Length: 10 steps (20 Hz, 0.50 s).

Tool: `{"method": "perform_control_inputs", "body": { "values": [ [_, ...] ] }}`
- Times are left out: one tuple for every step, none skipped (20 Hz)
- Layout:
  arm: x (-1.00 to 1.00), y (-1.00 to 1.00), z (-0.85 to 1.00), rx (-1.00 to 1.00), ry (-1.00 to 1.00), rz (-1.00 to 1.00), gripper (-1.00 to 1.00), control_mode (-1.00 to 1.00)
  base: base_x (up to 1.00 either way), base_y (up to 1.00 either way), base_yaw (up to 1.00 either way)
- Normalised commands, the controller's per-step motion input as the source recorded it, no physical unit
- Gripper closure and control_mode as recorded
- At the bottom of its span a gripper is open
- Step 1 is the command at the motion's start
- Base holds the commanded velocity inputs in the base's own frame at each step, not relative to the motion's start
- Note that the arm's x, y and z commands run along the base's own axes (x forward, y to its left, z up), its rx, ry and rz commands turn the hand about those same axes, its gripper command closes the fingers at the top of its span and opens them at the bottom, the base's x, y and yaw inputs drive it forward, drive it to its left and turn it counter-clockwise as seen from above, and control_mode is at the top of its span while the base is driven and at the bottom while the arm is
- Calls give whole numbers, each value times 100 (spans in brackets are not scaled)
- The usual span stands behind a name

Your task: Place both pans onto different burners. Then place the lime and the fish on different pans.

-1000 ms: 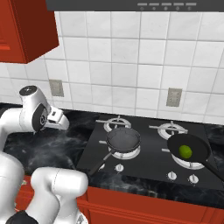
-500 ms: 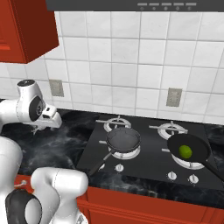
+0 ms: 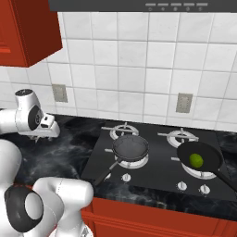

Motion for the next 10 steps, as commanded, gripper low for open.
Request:
{"method": "perform_control_inputs", "body": {
  "values": [
    [30,19,-10,0,0,5,-100,-100,0,0,0],
    [32,22,-4,0,0,3,-100,-100,0,0,0],
    [39,22,-4,0,0,3,-100,-100,0,0,0],
    [48,25,-4,0,0,2,-100,-100,0,0,0],
    [37,21,-18,0,0,2,-100,-100,0,0,0],
    [32,9,-15,0,0,4,-100,-100,0,0,0],
    [31,13,-17,0,0,3,-100,-100,0,0,0],
    [34,16,-15,0,0,2,-100,-100,0,0,0],
    [39,19,-14,0,0,1,-100,-100,0,0,0],
    [35,18,-14,0,0,0,-100,-100,0,0,0]
  ]
}}
